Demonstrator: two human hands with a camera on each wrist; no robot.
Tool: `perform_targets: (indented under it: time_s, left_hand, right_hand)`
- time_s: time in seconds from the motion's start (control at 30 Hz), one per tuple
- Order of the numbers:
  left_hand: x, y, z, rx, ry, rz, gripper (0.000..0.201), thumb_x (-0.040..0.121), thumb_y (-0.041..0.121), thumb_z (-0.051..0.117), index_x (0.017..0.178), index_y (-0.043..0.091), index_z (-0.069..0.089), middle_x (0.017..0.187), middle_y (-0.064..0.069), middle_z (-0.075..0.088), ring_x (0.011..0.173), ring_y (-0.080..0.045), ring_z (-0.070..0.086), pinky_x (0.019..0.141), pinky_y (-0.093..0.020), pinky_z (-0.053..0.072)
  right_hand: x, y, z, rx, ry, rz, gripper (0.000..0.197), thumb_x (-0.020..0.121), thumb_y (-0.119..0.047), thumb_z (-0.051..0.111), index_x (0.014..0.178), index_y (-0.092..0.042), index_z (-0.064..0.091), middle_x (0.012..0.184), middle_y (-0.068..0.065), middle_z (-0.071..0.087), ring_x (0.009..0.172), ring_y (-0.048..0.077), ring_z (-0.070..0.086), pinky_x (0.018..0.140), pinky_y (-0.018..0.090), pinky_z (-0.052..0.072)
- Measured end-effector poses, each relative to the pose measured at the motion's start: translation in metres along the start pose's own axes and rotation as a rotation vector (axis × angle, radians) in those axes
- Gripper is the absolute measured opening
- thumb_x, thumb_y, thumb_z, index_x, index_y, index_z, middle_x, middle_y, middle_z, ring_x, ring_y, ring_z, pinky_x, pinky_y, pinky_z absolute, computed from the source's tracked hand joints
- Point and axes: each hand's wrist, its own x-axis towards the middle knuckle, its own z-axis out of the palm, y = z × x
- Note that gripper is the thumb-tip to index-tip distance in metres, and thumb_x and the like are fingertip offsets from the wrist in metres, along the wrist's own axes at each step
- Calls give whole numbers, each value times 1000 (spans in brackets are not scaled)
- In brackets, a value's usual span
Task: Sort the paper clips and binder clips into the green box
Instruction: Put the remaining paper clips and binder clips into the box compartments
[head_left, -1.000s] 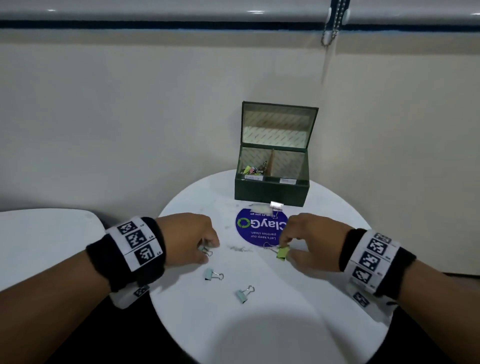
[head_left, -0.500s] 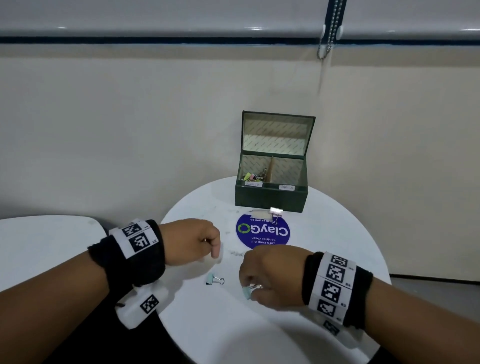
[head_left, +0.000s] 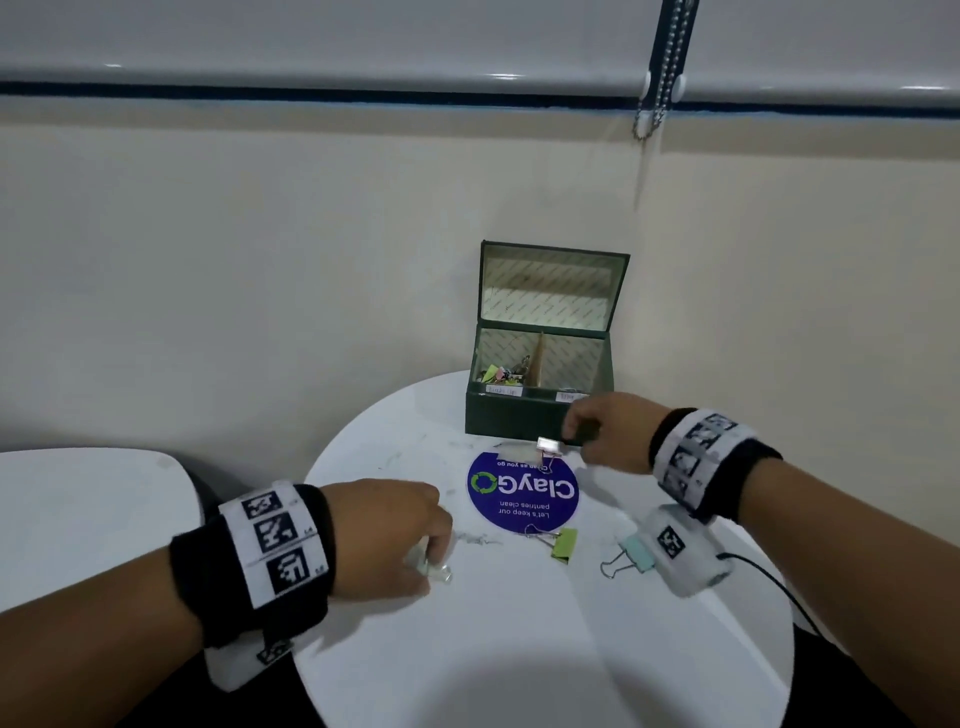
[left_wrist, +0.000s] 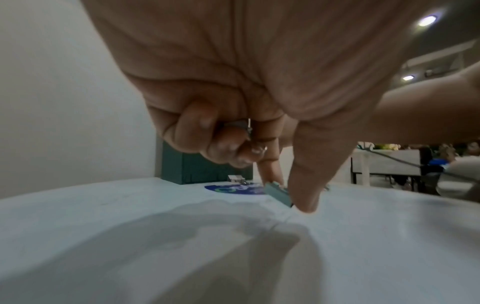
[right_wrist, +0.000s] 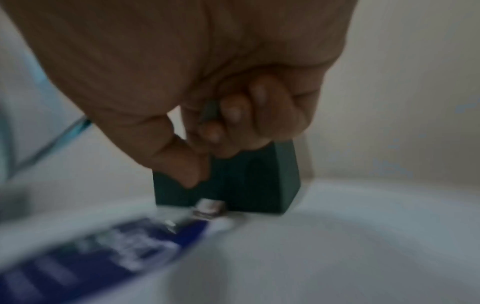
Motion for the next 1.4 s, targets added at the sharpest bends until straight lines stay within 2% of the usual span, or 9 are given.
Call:
perform_targets:
  time_s: [0.13, 0.37, 0.67, 0.87, 1.03, 1.13, 1.2, 1.3, 1.4]
  left_hand:
    - [35, -17, -33, -51, 101, 8, 23, 85, 48, 66, 102, 32, 62, 92, 13, 46, 76, -4, 44, 71, -23, 35]
    - [113, -38, -85, -215, 429, -148, 19, 87, 41, 68, 100, 31, 58, 92, 11, 52, 79, -7, 51, 69, -26, 40]
    - [167, -40, -87, -398, 537, -296, 20, 89, 28, 69, 107, 23, 61, 106, -1, 60, 89, -19, 57, 74, -26, 42]
    - [168, -49, -92, -530, 548, -310, 42, 90, 16, 60, 132, 18, 57, 119, 2, 67, 104, -18, 63, 86, -24, 47]
    - [134, -43, -80, -417, 625, -271, 22, 94, 14, 57, 109, 26, 67, 111, 7, 62, 96, -13, 61, 82, -21, 42]
    - [105, -30, -69, -399, 571, -244, 12, 92, 19, 62, 96, 29, 66, 98, 10, 59, 88, -12, 59, 77, -21, 41]
    - [87, -19, -59, -370, 465, -213, 11, 91, 22, 63, 99, 29, 67, 95, 12, 62, 87, -10, 59, 77, -22, 44]
    - [69, 0, -40, -248, 312, -145, 19, 91, 27, 62, 110, 29, 66, 103, 10, 64, 93, -11, 60, 83, -27, 50]
    - [63, 21, -25, -154, 183, -70, 27, 93, 32, 60, 120, 30, 61, 118, 7, 60, 106, -14, 58, 92, -30, 52]
  right_hand:
    - [7, -18, 8, -430, -77, -148, 51, 94, -15, 56, 138, -41, 49, 136, -8, 59, 120, 21, 59, 99, 37, 52]
    - [18, -21, 24, -665, -24, -176, 32, 94, -32, 61, 125, -27, 55, 111, 3, 66, 98, 27, 66, 85, 36, 56]
    - [7, -21, 0, -134, 110, -150, 27, 81, -32, 68, 105, -27, 56, 92, -6, 62, 83, 18, 61, 72, 30, 56]
    - [28, -25, -18, 298, 330, -59, 21, 90, -27, 65, 108, -27, 54, 100, -3, 59, 86, 16, 60, 70, 28, 51]
    - [55, -42, -23, 384, 369, 51, 19, 91, -30, 60, 107, -23, 55, 95, 1, 62, 84, 20, 62, 73, 34, 55]
    - [64, -63, -20, 296, 352, 24, 23, 91, -25, 58, 108, -11, 64, 96, 6, 65, 86, 23, 62, 68, 29, 48]
    - [67, -69, -18, 235, 311, 11, 29, 92, -24, 58, 116, -9, 65, 110, 11, 68, 99, 26, 64, 81, 33, 51]
    - [65, -63, -19, 233, 253, 1, 53, 94, -26, 61, 143, -14, 47, 140, 6, 56, 124, 23, 55, 102, 34, 47]
    - [50, -52, -25, 333, 295, -50, 54, 92, -22, 64, 143, -21, 48, 143, 2, 53, 123, 19, 56, 96, 34, 52]
